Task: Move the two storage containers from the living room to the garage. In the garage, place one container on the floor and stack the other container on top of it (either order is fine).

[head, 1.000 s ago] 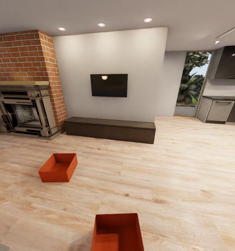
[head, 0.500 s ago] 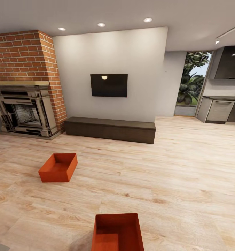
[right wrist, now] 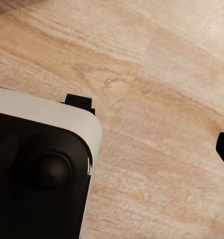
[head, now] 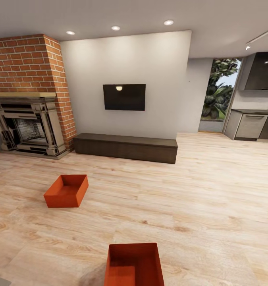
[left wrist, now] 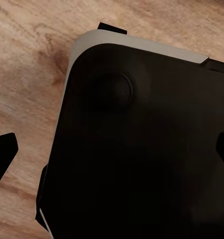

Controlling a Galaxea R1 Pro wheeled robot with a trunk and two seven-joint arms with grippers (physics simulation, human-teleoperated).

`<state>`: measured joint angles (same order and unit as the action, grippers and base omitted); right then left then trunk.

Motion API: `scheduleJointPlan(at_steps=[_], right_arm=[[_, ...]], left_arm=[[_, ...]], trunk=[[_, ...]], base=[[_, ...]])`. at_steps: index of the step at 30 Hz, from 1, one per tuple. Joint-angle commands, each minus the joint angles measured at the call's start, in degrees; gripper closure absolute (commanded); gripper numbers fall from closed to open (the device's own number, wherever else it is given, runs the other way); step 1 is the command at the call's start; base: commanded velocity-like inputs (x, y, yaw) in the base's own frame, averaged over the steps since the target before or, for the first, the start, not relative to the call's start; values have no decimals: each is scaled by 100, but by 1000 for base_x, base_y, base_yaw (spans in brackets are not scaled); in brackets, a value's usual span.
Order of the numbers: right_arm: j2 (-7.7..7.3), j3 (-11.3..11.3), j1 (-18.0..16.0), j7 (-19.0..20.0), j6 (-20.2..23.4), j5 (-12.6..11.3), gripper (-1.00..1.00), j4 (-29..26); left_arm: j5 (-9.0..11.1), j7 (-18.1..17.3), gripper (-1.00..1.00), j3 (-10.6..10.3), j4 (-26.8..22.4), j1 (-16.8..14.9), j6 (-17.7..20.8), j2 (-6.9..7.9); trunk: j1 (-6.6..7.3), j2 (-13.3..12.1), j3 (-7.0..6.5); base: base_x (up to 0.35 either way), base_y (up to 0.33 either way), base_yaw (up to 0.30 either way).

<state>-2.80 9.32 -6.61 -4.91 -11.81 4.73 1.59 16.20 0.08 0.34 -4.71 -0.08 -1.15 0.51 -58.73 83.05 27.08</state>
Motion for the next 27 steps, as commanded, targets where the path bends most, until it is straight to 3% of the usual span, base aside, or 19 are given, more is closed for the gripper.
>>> scheduleJointPlan(at_steps=[1, 27], right_arm=[[1, 23, -7, -36, -23, 51, -100, 17], [0, 26, -7, -84, -14, 30, -100, 17]], left_arm=[[24, 1, -100, 1, -2, -1, -11, 0], [-41, 9, -100, -31, -3, -1, -10, 18]], trunk=[[0, 3, 9], [0, 3, 233]], base=[[0, 0, 0], [0, 0, 0]])
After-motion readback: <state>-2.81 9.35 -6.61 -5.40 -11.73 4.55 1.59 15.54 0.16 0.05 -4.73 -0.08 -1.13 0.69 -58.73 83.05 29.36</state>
